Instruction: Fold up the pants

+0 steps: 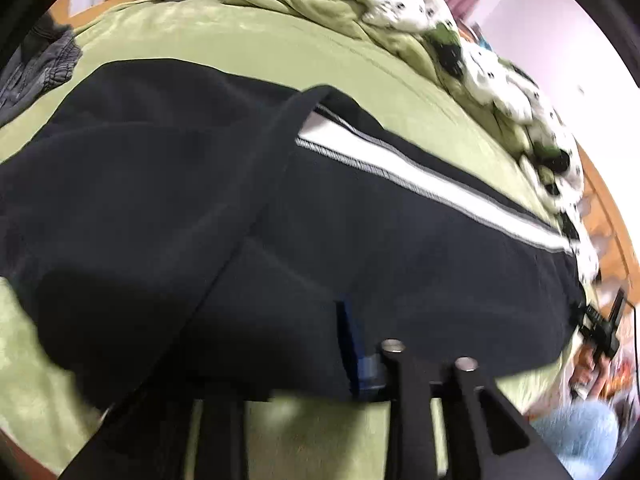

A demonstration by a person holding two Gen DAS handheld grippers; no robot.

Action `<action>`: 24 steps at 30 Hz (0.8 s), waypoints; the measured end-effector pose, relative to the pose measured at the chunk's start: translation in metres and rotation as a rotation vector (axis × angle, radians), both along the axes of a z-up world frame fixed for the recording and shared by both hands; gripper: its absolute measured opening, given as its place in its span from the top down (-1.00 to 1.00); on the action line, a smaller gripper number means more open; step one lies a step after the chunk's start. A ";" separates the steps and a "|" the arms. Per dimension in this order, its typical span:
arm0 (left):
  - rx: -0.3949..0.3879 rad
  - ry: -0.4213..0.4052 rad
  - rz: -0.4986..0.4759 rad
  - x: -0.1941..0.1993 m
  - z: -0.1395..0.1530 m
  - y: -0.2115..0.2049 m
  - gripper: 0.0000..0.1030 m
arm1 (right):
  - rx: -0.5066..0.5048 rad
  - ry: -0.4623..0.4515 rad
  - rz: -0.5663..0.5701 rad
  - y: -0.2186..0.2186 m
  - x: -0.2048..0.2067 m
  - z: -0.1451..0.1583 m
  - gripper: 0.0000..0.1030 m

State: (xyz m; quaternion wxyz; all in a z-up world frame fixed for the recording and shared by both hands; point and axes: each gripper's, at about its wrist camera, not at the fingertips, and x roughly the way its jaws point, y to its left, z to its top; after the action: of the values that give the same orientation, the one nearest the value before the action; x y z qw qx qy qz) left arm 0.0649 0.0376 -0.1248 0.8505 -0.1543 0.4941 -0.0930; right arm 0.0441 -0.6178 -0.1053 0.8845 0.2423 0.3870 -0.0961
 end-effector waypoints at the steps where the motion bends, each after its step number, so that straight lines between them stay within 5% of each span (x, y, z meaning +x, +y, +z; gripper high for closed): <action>1: 0.015 -0.011 -0.015 -0.005 0.003 0.002 0.25 | -0.006 -0.026 -0.018 -0.005 -0.008 0.005 0.07; 3: 0.031 -0.047 -0.011 -0.022 0.009 0.010 -0.01 | 0.008 -0.063 -0.061 -0.018 -0.011 0.011 -0.25; 5: 0.039 -0.058 0.026 -0.035 0.013 0.019 -0.24 | 0.047 -0.049 -0.084 -0.030 0.002 0.007 -0.35; 8: 0.047 -0.078 0.075 -0.052 0.018 0.031 -0.24 | 0.118 -0.026 -0.147 -0.046 0.030 -0.008 -0.35; 10: 0.049 -0.087 0.110 -0.060 0.021 0.039 -0.24 | 0.196 -0.008 -0.196 -0.060 0.043 -0.021 -0.21; 12: 0.044 -0.101 0.135 -0.066 0.024 0.047 -0.24 | 0.161 -0.011 -0.237 -0.067 0.052 -0.014 0.34; 15: 0.058 -0.127 0.158 -0.066 0.031 0.047 -0.24 | 0.191 -0.062 -0.212 -0.081 0.056 0.000 0.37; 19: 0.090 -0.163 0.187 -0.078 0.038 0.056 -0.24 | 0.079 0.083 -0.146 -0.067 0.064 -0.007 0.22; 24: 0.104 -0.163 0.158 -0.067 0.035 0.062 -0.21 | -0.138 0.082 -0.126 -0.038 0.025 0.014 0.06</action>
State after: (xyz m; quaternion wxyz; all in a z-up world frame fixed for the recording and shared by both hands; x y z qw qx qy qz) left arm -0.0026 0.0995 -0.0900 0.8994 -0.1403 0.4138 -0.0120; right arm 0.0687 -0.6554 -0.0916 0.8748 0.2004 0.3992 -0.1877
